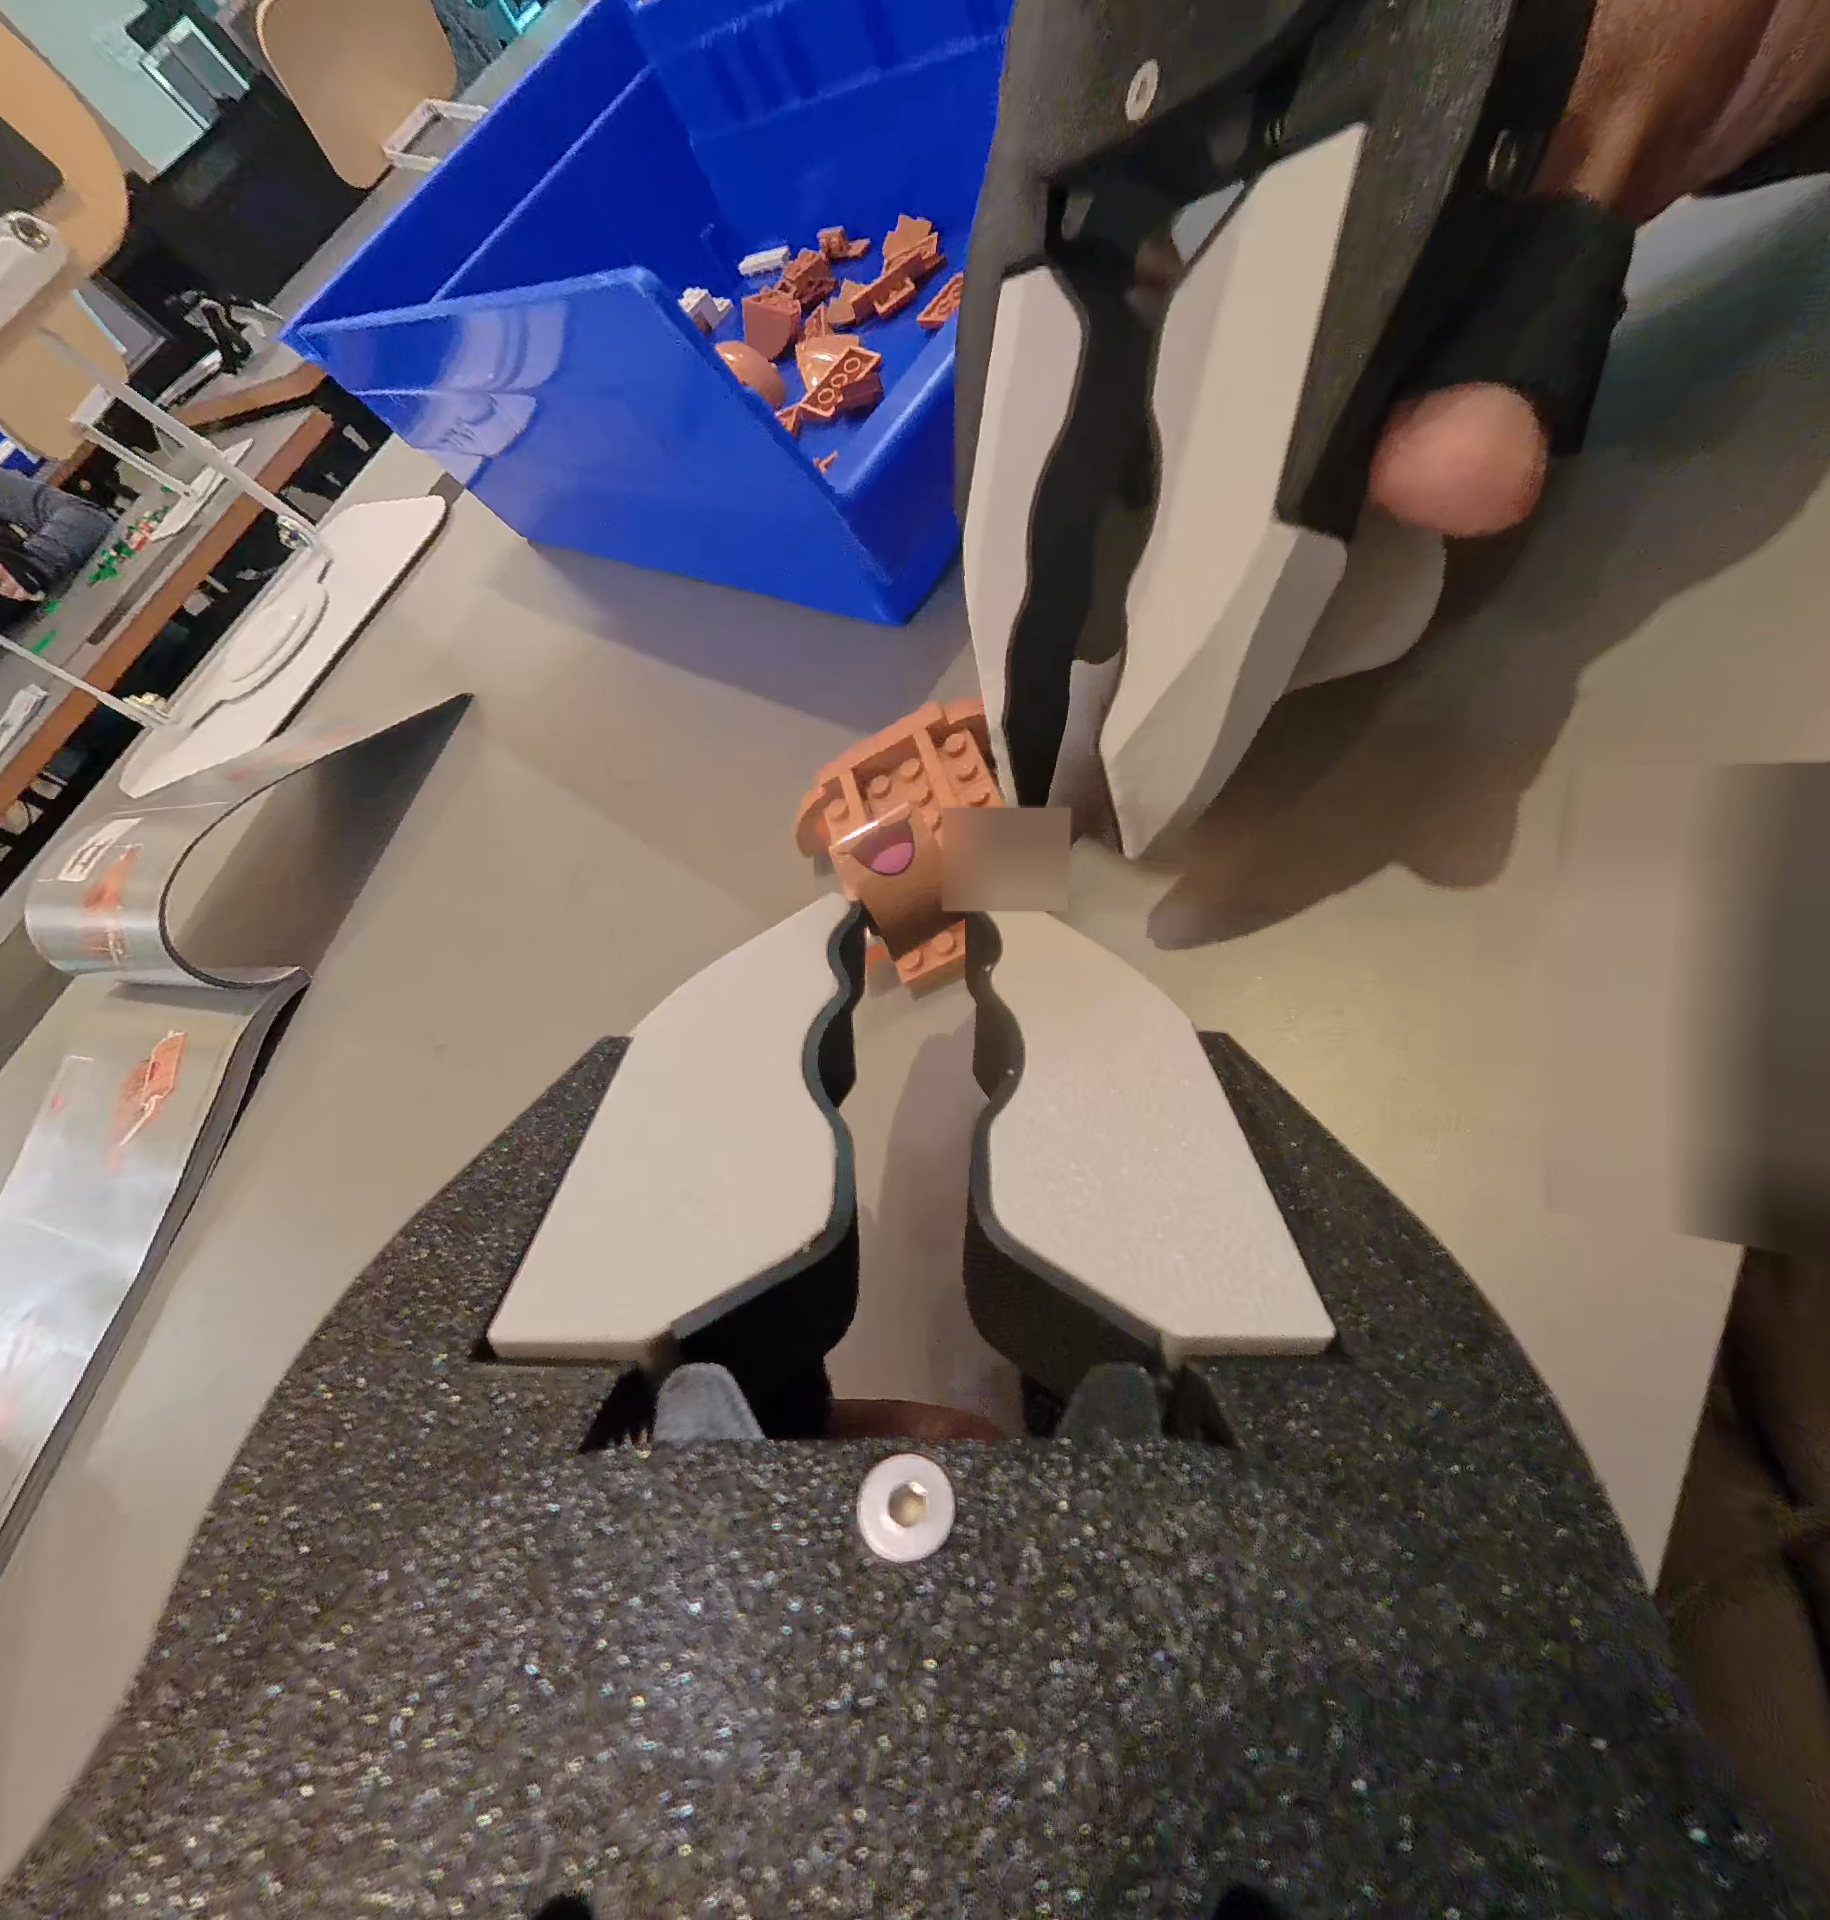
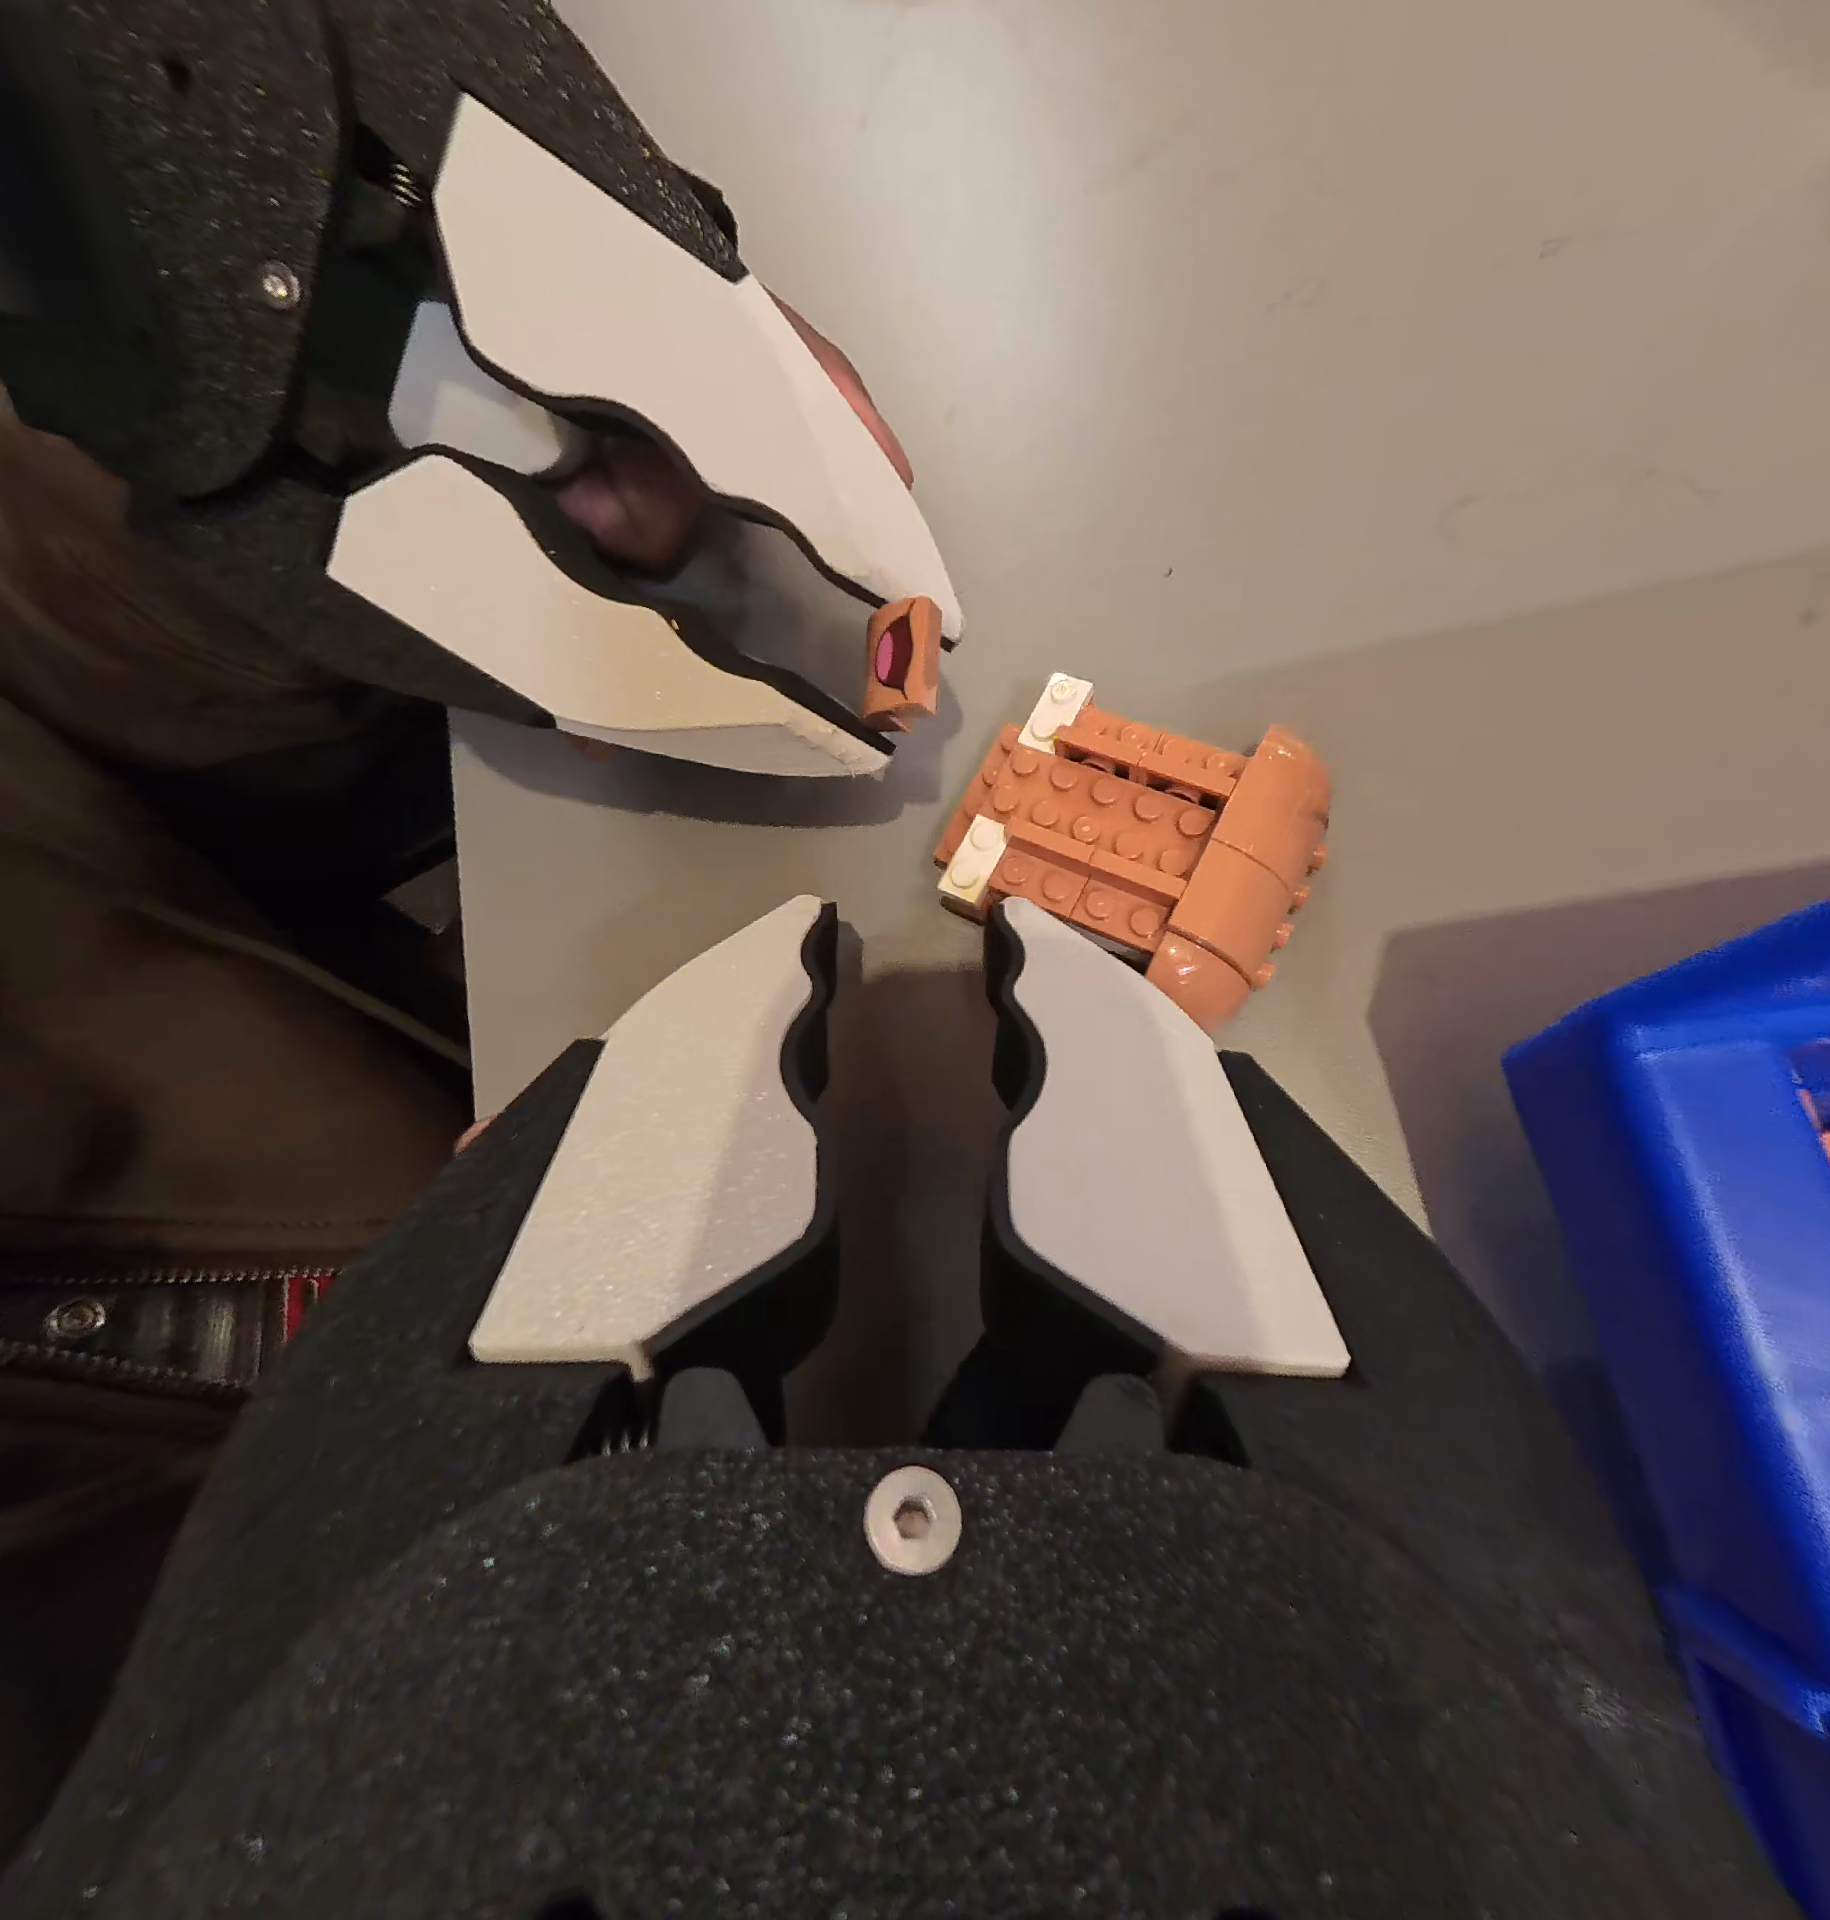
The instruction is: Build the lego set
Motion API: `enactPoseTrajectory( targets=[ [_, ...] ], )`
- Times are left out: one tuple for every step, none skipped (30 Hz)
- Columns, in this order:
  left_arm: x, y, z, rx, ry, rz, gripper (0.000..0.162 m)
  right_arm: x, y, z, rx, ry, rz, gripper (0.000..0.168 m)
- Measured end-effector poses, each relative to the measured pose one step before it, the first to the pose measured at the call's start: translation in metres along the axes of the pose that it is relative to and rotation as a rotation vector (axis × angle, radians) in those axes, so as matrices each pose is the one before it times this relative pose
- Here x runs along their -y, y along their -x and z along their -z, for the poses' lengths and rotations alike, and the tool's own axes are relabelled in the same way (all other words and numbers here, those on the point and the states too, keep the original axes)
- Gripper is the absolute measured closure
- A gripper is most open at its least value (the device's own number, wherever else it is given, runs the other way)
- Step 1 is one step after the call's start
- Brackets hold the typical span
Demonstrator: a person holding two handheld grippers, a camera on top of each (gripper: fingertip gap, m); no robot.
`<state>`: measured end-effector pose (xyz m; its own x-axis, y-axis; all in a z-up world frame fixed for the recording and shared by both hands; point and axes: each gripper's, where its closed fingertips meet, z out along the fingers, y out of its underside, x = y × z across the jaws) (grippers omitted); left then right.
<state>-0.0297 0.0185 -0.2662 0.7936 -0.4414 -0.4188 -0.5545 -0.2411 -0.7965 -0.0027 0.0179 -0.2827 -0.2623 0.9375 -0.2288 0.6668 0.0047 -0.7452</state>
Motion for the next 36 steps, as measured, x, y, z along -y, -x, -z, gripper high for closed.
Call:
enactPoseTrajectory(
  targets=[
    [0.00001,-0.00015,0.00025,-0.0102,-0.0014,0.0067,0.144,0.00027,-0.00113,0.00183,0.0002,-0.0074,0.0001,0.141],
    [-0.00012,-0.00044,0.00012,-0.0123,-0.0001,0.0065,0.144,-0.00023,-0.00151,0.00185,-0.0029,-0.0045,0.0019,0.142],
    [-0.0005,-0.00024,-0.0002,-0.0116,0.0022,0.0048,0.144,-0.00023,-0.00157,0.00199,-0.0038,-0.0049,0.0033,0.142],
    [-0.00066,-0.00045,-0.00039,-0.0128,0.0042,0.0049,0.144,-0.00004,-0.00143,0.00196,-0.0023,-0.0068,0.0031,0.142],
    [-0.00074,-0.00075,-0.00068,-0.0155,0.006,0.0043,0.144,0.00022,-0.00164,0.00197,-0.0026,-0.0092,0.0017,0.142],
    [-0.00074,-0.00103,-0.00074,-0.0164,0.0067,0.0028,0.144,0.00066,-0.00167,0.00199,-0.003,-0.0117,0.0024,0.142],
    [-0.00071,-0.00069,-0.00082,-0.014,0.006,0.0023,0.144,0.00085,-0.00153,0.00181,-0.0026,-0.0124,0.0033,0.143],
    [-0.0005,-0.00073,-0.00089,-0.0142,0.0056,0.0027,0.144,0.00101,-0.00139,0.00163,-0.0014,-0.0124,0.0041,0.143],
    [-0.00046,-0.00084,-0.00063,-0.0147,0.0041,0.0019,0.144,0.00149,-0.00131,0.00137,-0.002,-0.0133,0.0053,0.143],
    [-0.00026,-0.00046,-0.00059,-0.0117,0.0022,0.0006,0.144,0.00158,-0.00149,0.00128,-0.0038,-0.0138,0.0072,0.143],
    [-0.00034,0.00004,-0.00053,-0.0075,0.0024,0.0025,0.144,0.00168,-0.00135,0.00101,-0.0036,-0.013,0.0083,0.143],
    [-0.0004,0.00058,-0.00045,-0.0041,0.0029,0.0046,0.144,0.00175,-0.00119,0.00072,-0.0034,-0.0131,0.0079,0.143],
    [-0.00043,0.00073,-0.00053,-0.0016,0.0038,0.0035,0.144,0.00211,-0.00102,0.00047,-0.0029,-0.0137,0.007,0.144],
    [-0.00029,0.00023,-0.00045,-0.0046,0.0032,0.0046,0.144,0.00217,-0.00083,0.00021,-0.0019,-0.0139,0.0063,0.144],
    [-0.00034,0.00062,-0.0006,0.0003,0.003,0.001,0.144,0.00213,-0.0005,-0.0001,-0.0002,-0.0124,0.0044,0.144],
    [-0.00045,0.00007,-0.00056,-0.0037,0.0049,0.0033,0.144,0.00184,0.00006,-0.00056,0.0039,-0.0101,0.004,0.144],
    [-0.0004,-0.00026,-0.00053,-0.0056,0.0047,0.0027,0.144,0.00175,0.00063,-0.00074,0.0073,-0.0085,0.0067,0.144],
    [-0.00028,-0.00072,-0.00035,-0.0084,0.0029,0.0009,0.144,0.00151,0.00068,-0.00086,0.0061,-0.0059,0.0081,0.144],
    [-0.00017,-0.00085,-0.00018,-0.0096,0.0017,0.0005,0.144,0.00131,0.00077,-0.00087,0.006,-0.0039,0.0088,0.143],
    [0.0,-0.00077,-0.00011,-0.0091,0.0004,0.001,0.144,0.00115,0.00086,-0.00097,0.0062,-0.0029,0.0086,0.143],
    [0.00008,-0.00047,-0.00003,-0.0081,-0.0008,0.0023,0.144,0.00161,0.00125,-0.00098,0.007,-0.0047,0.0094,0.143],
    [0.00021,-0.00039,-0.00004,-0.0081,-0.0013,0.0034,0.144,0.00178,0.00166,-0.00103,0.0086,-0.0056,0.0108,0.143],
    [0.00035,-0.00005,0.0,-0.006,-0.0022,0.0038,0.144,0.00184,0.00156,-0.00111,0.0069,-0.0049,0.0112,0.143],
    [0.00009,-0.00001,-0.00006,-0.0056,-0.0003,0.0053,0.144,0.00143,0.00124,-0.00144,0.0044,-0.0007,0.0088,0.143],
    [0.00002,0.00035,-0.00024,-0.0031,0.0006,0.0051,0.144,0.00059,0.00082,-0.00171,0.002,0.0056,0.0047,0.143],
    [0.00019,0.00063,-0.00025,0.0012,-0.0007,0.0012,0.144,0.00001,0.00045,-0.00196,0.0008,0.0091,0.0017,0.143],
    [-0.00034,-0.00021,-0.0004,-0.0033,0.0032,0.002,0.144,-0.00029,0.00037,-0.00202,-0.0004,0.0096,-0.001,0.143],
    [-0.00012,-0.0001,-0.00022,-0.0009,0.0019,-0.0002,0.144,-0.00047,0.00018,-0.00189,-0.0014,0.0089,-0.0035,0.143],
    [0.00004,-0.00034,0.0,-0.0004,-0.0001,-0.0031,0.144,-0.00046,0.00006,-0.00183,-0.0022,0.0077,-0.0067,0.143],
    [0.00012,-0.00043,0.0,-0.0006,-0.0006,-0.004,0.144,-0.00067,0.00023,-0.00187,-0.001,0.007,-0.0094,0.143],
    [0.00013,-0.00033,0.00005,0.0007,-0.0009,-0.004,0.144,-0.00079,0.00044,-0.00182,0.0011,0.0073,-0.0112,0.143],
    [0.0,-0.00028,0.00002,0.0014,-0.0005,-0.0037,0.144,-0.00103,0.00054,-0.00178,0.0023,0.0076,-0.0115,0.143],
    [0.00022,-0.00041,0.00005,0.0006,-0.0014,-0.005,0.144,-0.00125,0.00023,-0.00185,0.0009,0.0096,-0.011,0.143],
    [0.00029,-0.00065,0.00001,0.0003,-0.0022,-0.0064,0.144,-0.00131,0.00022,-0.00161,0.0004,0.0109,-0.0065,0.143],
    [0.00032,-0.00086,0.00014,0.0,-0.0023,-0.0087,0.144,-0.00096,0.00035,-0.00108,-0.0016,0.0099,-0.0013,0.144],
    [0.00022,-0.00124,0.00015,-0.0011,-0.0021,-0.0117,0.144,-0.00039,0.00072,-0.00073,0.0011,0.0052,-0.0037,0.144]
  ],
)
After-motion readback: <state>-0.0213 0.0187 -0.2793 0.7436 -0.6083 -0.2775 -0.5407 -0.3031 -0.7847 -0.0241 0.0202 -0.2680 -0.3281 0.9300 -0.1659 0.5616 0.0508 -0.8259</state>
